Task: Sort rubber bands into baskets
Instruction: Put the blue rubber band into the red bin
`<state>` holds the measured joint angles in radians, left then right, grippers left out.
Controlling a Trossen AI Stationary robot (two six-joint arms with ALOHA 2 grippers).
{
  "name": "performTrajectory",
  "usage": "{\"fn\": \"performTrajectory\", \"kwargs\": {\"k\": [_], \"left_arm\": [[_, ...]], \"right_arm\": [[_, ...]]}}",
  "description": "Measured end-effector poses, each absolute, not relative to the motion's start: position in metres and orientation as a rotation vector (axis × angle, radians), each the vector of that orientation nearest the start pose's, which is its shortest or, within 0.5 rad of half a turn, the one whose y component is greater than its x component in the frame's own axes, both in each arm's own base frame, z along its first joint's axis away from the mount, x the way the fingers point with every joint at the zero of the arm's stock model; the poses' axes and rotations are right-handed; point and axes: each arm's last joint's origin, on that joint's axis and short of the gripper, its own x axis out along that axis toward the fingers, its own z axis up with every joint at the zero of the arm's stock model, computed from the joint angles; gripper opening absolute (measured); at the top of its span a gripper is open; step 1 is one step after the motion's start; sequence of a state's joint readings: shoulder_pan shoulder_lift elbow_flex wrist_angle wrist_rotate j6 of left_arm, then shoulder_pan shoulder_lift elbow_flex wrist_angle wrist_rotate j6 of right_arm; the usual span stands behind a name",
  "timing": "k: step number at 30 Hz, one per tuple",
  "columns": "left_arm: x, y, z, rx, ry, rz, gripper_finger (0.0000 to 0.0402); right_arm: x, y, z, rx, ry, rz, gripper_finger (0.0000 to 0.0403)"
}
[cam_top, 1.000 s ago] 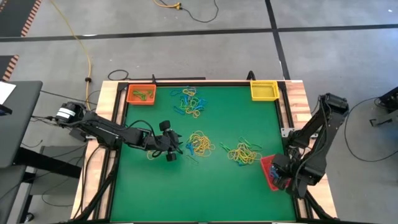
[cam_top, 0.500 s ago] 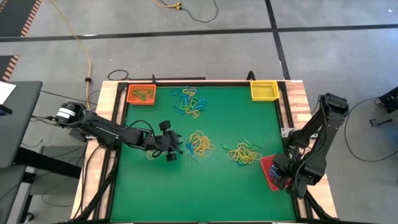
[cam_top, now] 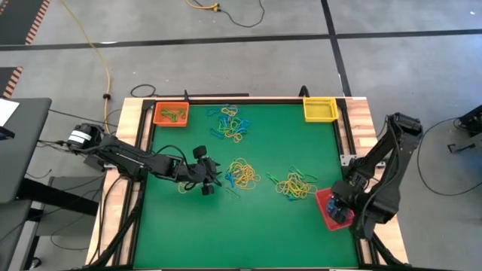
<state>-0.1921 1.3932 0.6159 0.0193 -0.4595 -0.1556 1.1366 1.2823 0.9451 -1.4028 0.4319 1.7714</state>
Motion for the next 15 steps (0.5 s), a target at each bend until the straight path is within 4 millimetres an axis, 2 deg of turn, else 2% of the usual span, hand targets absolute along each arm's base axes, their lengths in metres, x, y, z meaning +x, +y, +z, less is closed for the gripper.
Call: {"fn": "performTrajectory", "kwargs": {"k": [6,15], "left_arm": [[0.256,-0.037,0.17,0.091,0.693,0.31,0.0128],[0.256,-0.037,0.17,0.089,0.693,0.311,0.0128]], "right_arm": [[0.1,0.157,0.244,0.221,0.922,-0.552,0.0133],[0.157,0.152,0.247,0.11,0.81,-0.393,0.0133]]}}
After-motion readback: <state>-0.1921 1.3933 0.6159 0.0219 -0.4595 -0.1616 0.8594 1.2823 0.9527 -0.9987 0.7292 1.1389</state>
